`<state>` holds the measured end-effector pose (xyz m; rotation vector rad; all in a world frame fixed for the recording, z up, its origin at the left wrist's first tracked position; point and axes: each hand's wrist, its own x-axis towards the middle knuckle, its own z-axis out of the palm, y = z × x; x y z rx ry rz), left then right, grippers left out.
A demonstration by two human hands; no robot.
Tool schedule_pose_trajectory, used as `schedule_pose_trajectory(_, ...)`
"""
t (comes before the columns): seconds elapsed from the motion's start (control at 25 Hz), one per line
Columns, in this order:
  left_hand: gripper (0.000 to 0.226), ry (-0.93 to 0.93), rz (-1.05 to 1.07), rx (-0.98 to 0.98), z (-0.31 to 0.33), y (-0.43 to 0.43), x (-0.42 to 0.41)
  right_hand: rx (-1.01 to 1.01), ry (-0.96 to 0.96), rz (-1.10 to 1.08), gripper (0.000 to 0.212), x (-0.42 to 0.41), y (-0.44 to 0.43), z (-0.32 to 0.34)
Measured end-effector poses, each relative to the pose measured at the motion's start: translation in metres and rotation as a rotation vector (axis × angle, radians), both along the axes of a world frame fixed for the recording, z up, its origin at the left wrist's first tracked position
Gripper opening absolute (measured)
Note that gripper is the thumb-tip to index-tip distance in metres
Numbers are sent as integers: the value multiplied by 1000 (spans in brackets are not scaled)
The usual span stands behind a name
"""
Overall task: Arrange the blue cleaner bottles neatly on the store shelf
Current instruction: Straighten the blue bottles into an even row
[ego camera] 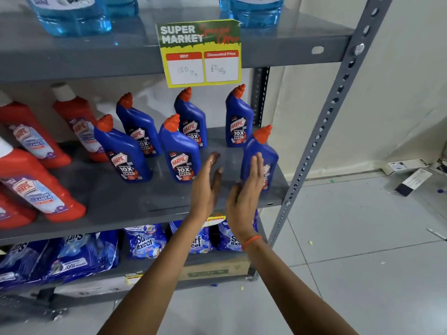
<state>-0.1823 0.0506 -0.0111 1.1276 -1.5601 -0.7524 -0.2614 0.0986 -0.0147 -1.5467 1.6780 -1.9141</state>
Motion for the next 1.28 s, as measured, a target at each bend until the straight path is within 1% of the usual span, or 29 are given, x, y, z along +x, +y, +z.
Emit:
schedule_pose_trajectory(0.08,43,-1,202,-140,3,-1,27,-29,86,97,71,26,-15,3)
schedule_pose_trajectory(0.12,47,-4,319,-191,2,-6,43,13,88,144,67,38,-25,4)
schedule_pose_trajectory(0.16,52,-24,412,-198,-2,-13,60,89,73,185,61,49,-37,3)
schedule_pose_trajectory(0.2,59,-61,442,-142,-7,-22,77,187,56,215,56,57,-50,-2)
schedule_pose_trajectory(0.24,63,-87,396,-31,-13,-34,92,297,43,245,52,63,-63,-8)
schedule_pose_trajectory(0.32,63,-136,165,233,-25,-58,111,516,-23,315,50,65,-84,-22)
schedule_pose_trajectory(0.4,56,-160,-22,383,-33,-70,117,609,-111,364,45,61,-93,-31)
schedule_pose_trajectory(0.48,50,-153,-67,429,-34,-76,120,635,-145,373,41,58,-94,-34)
schedule_pose_trajectory(0.6,48,-124,-82,444,-37,-71,119,629,-156,379,39,51,-86,-37)
schedule_pose_trajectory(0.8,44,-120,-87,337,-48,-41,101,601,-131,376,34,25,-53,-46)
schedule_pose_trajectory(1.0,38,-110,-31,283,-56,-15,92,568,-105,463,31,9,-30,-44)
schedule_pose_trajectory(1.16,34,-106,-15,279,-54,-3,92,554,-118,481,27,9,-22,-48)
schedule_pose_trajectory(1.28,38,-114,-7,316,-47,0,89,586,-167,477,20,11,-18,-41)
